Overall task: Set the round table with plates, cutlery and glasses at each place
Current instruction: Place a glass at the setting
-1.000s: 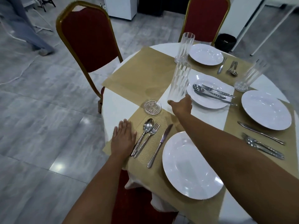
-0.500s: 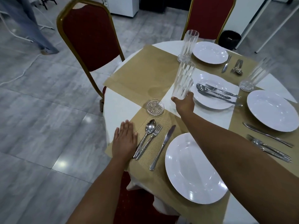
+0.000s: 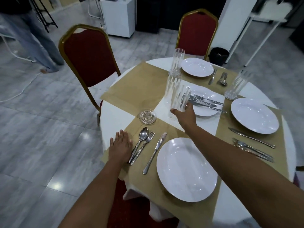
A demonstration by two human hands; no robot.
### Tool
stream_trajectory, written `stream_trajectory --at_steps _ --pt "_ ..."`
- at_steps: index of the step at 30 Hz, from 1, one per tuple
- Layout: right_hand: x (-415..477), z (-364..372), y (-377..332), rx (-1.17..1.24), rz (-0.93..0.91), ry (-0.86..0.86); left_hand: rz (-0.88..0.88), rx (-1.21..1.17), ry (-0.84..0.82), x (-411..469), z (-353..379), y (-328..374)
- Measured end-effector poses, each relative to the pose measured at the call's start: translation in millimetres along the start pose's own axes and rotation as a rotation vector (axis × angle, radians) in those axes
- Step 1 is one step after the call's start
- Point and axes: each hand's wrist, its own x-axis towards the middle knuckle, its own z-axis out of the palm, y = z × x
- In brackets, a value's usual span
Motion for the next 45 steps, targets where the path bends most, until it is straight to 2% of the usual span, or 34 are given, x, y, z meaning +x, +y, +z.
stream_trajectory --at_steps 6,15,22,27,29,33,36,45 --pt "-30 -57 24 -0.045 -0.015 -0.026 -0.043 -0.007 0.065 -49 9 47" --pt "-50 -158 63 -0.042 -0.027 -0.055 0.064 -0.01 0.104 -123 48 160" --pt "-50 -218 91 -0.064 -0.031 -0.13 0.065 0.052 0.124 -165 85 249" --pt "-41 -240 111 -0.112 -0.032 -0.214 0.111 0.02 0.161 -180 115 294" --pt "-37 -245 120 -0.122 -0.029 -0.241 0.149 0.045 0.086 -185 124 311" --pt "-28 -251 130 -0.143 -0.041 -0.293 0.204 0.064 0.054 -190 141 335" --pt "-22 -250 132 -0.135 -0.046 -0.342 0.232 0.103 0.049 -187 152 343" --pt "-18 -240 140 -0.184 -0.049 -0.41 0.269 0.064 0.171 -182 176 338"
